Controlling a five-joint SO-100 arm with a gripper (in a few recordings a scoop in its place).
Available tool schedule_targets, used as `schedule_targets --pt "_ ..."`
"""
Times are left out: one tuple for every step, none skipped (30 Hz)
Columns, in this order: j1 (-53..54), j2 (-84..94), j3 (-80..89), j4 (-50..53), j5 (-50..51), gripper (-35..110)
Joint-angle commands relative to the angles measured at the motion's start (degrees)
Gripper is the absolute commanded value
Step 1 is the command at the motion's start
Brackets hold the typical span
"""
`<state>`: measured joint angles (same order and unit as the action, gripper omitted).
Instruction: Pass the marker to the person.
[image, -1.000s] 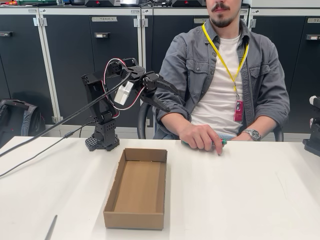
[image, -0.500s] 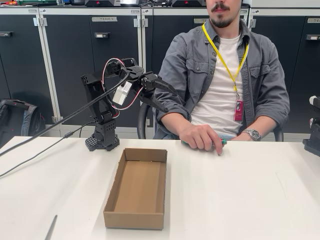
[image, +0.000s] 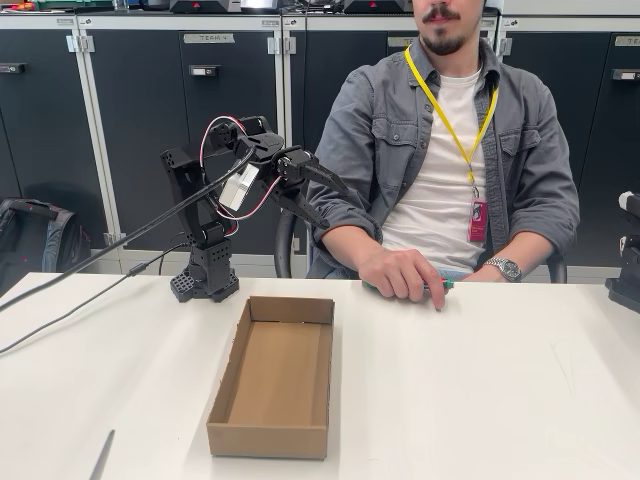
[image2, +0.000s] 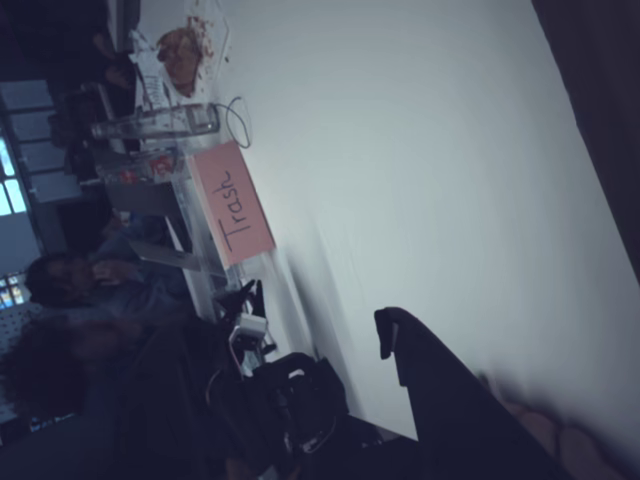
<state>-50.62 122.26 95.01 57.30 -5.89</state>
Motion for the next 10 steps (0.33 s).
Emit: schedule_targets --pt "0.26 3.08 0.09 0.18 -0.62 39" --pt "0.26 3.25 0.35 0.26 -0.62 39" --pt "0.26 3.34 0.62 0.35 -0.62 39" --pt "0.26 3.43 0.79 0.44 -0.62 39" --pt "0.35 3.52 0.88 0.53 -0.62 39" --pt "0.35 3.6 0.97 0.62 -0.62 39" --pt "0.44 3.6 1.05 0.7 -0.62 39" --pt "0.53 3.6 1.05 0.7 -0.62 39" --pt "0.62 3.6 1.05 0.62 -0.62 39" --pt "0.7 3.6 1.14 0.44 -0.62 39"
